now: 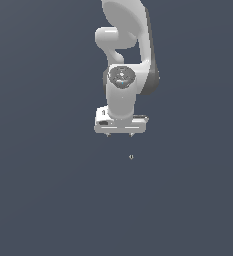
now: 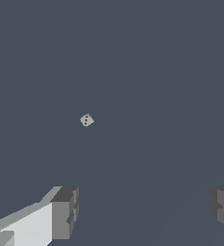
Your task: Pick up the object and move it to a goal position.
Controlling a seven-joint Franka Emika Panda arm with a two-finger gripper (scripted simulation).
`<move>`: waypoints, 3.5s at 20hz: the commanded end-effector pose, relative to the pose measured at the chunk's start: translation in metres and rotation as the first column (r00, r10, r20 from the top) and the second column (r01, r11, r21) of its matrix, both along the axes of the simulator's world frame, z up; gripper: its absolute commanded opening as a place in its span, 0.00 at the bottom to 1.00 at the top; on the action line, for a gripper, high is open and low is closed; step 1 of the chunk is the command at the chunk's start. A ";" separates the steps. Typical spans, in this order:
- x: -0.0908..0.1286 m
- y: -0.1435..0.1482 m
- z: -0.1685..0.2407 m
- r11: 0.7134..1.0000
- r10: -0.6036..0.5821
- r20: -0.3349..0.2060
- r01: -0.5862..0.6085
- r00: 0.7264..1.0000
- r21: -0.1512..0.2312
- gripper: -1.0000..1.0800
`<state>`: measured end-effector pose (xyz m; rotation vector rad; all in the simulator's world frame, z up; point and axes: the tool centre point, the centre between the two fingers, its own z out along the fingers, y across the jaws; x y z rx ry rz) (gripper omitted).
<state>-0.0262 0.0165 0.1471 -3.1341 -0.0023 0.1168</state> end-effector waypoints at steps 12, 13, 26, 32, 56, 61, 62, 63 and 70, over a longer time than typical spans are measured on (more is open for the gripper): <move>-0.003 0.026 -0.006 0.999 0.026 -0.021 -0.026 0.999 0.035 0.96; -0.003 0.025 -0.006 0.999 0.026 -0.021 -0.025 0.999 0.035 0.96; 0.003 0.030 -0.016 0.995 -0.099 -0.016 0.100 0.995 0.025 0.96; 0.009 0.035 -0.027 0.973 -0.231 -0.009 0.231 0.973 0.015 0.96; 0.036 0.057 -0.078 0.666 -0.745 0.055 0.746 0.665 -0.010 0.96; 0.039 0.059 -0.084 0.608 -0.792 0.066 0.794 0.607 -0.008 0.96; 0.039 0.060 -0.085 0.599 -0.799 0.068 0.801 0.598 -0.007 0.96; 0.040 0.060 -0.086 0.591 -0.805 0.070 0.807 0.590 -0.007 0.96; 0.041 0.061 -0.088 0.565 -0.823 0.074 0.825 0.564 -0.005 0.96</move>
